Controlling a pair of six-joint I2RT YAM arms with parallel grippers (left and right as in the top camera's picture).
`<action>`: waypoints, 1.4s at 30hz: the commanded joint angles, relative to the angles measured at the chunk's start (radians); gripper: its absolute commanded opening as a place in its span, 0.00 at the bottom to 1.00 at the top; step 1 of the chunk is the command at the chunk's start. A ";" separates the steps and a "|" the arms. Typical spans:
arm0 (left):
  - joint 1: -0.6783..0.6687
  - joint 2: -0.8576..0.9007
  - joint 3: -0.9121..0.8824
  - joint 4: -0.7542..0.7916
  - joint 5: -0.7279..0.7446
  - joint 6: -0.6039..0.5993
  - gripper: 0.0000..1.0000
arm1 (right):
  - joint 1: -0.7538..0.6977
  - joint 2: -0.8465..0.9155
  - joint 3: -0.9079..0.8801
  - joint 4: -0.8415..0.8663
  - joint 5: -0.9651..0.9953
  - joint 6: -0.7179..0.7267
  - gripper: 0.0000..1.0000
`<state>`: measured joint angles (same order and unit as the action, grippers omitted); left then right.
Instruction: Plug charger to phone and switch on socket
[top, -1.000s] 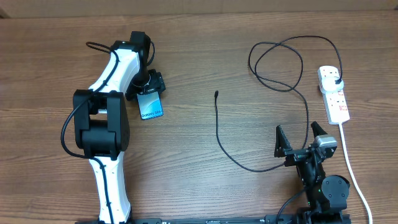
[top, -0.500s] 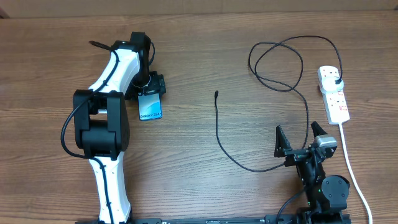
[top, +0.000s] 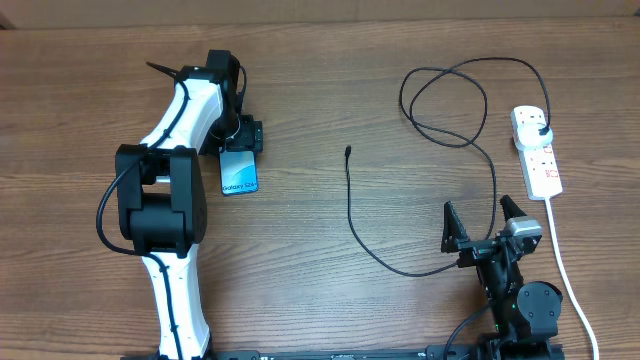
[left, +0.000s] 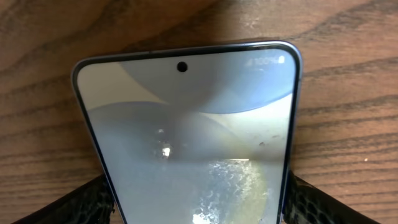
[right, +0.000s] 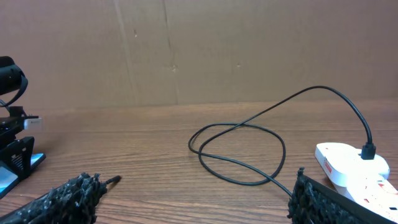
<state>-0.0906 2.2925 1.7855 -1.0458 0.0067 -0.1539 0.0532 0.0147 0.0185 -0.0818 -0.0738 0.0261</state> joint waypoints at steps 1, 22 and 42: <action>0.008 0.059 -0.042 0.016 0.072 0.072 0.87 | 0.005 -0.012 -0.011 0.005 0.003 0.003 1.00; 0.005 0.059 -0.044 -0.022 0.069 0.112 0.91 | 0.005 -0.012 -0.011 0.004 0.003 0.003 1.00; 0.005 0.059 -0.044 -0.027 0.065 0.048 0.80 | 0.005 -0.012 -0.011 0.004 0.003 0.003 1.00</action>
<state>-0.0898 2.2906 1.7855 -1.0622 0.0181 -0.0761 0.0532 0.0147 0.0185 -0.0818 -0.0738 0.0261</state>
